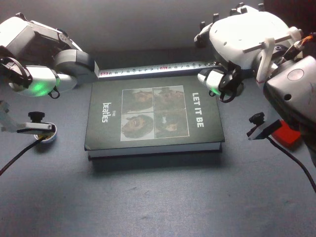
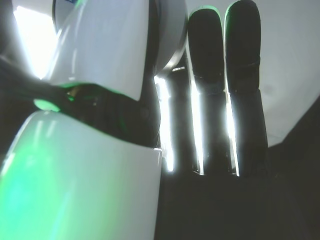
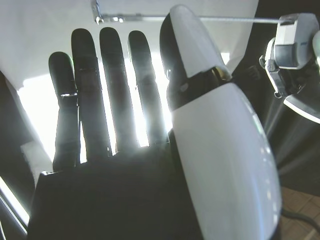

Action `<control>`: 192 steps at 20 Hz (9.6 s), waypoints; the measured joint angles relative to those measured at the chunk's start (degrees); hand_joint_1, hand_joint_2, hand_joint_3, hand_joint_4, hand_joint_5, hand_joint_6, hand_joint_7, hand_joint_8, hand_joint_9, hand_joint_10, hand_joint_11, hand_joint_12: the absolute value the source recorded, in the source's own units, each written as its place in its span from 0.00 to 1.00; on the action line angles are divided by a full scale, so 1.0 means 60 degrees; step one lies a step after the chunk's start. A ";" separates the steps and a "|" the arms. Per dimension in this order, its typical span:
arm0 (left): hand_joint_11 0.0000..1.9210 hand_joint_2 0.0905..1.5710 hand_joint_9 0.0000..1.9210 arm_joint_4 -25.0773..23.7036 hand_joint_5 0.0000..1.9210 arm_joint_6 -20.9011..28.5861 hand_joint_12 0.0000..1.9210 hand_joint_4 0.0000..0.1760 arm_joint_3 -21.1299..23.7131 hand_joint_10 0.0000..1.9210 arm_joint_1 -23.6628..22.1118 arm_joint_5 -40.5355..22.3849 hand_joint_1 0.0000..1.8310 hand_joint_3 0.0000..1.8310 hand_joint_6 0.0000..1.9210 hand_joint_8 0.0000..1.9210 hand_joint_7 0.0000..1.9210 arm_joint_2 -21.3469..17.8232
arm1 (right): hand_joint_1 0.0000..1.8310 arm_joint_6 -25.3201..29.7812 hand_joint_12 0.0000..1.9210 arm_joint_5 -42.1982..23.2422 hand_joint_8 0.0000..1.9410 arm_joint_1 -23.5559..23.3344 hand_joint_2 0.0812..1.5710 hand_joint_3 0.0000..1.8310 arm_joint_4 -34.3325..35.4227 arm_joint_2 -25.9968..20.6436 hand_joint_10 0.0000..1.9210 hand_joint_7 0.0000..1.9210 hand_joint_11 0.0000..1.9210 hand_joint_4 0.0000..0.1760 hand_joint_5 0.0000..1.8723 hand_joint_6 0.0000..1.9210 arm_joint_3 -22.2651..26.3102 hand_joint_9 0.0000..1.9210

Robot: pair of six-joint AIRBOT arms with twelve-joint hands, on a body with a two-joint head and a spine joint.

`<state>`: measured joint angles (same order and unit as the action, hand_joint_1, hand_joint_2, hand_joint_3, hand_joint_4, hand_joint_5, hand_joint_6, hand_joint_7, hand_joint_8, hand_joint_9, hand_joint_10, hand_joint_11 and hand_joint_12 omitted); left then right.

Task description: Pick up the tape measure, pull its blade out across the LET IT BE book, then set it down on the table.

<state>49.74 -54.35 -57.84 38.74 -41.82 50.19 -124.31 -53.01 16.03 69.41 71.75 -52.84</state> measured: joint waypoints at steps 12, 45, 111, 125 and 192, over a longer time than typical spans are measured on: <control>0.44 0.65 0.48 0.0004 0.59 0.0000 0.52 0.00 0.0000 0.58 -0.0004 0.0000 0.76 0.00 0.31 0.41 0.60 0.0000 | 0.50 -0.0011 0.64 0.0040 0.00 0.0109 0.75 0.00 0.0018 0.0069 0.04 0.37 0.10 0.00 0.35 0.00 -0.0007 0.35; 0.43 0.65 0.49 -0.0215 0.57 0.0029 0.51 0.00 0.0007 0.58 -0.0004 0.0026 0.76 0.00 0.32 0.41 0.60 0.0000 | 0.74 0.0120 0.76 0.0098 0.54 0.0098 0.74 0.00 0.0004 -0.0011 0.75 0.48 0.32 0.00 0.38 0.66 -0.0040 0.40; 0.43 0.65 0.49 -0.0229 0.59 0.0025 0.52 0.00 0.0080 0.58 0.0259 0.0033 0.76 0.00 0.29 0.41 0.61 -0.0080 | 0.73 0.1217 0.76 0.0495 0.58 0.0739 0.76 0.00 -0.0721 -0.2987 0.76 0.45 0.32 0.00 0.34 0.71 0.0699 0.41; 0.42 0.66 0.48 -0.1526 0.55 0.0412 0.53 0.00 -0.1260 0.60 0.1060 0.1293 0.76 0.00 0.36 0.41 0.60 -0.0058 | 0.09 0.1115 0.30 0.0390 0.00 0.1016 0.69 0.00 -0.1177 -0.2710 0.00 0.04 0.00 0.13 0.05 0.00 0.1774 0.05; 0.41 0.65 0.49 -0.0477 0.56 -0.0597 0.53 0.00 0.2302 0.58 0.2069 0.1144 0.76 0.00 0.37 0.36 0.62 -0.2339 | 0.07 0.1971 0.28 -0.1122 0.00 0.2495 0.63 0.00 -0.2951 -0.2441 0.00 0.05 0.00 0.32 0.04 0.00 0.3475 0.06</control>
<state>46.87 -57.93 -44.03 51.16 -34.96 36.16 -112.49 -59.75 31.00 51.70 57.10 -31.99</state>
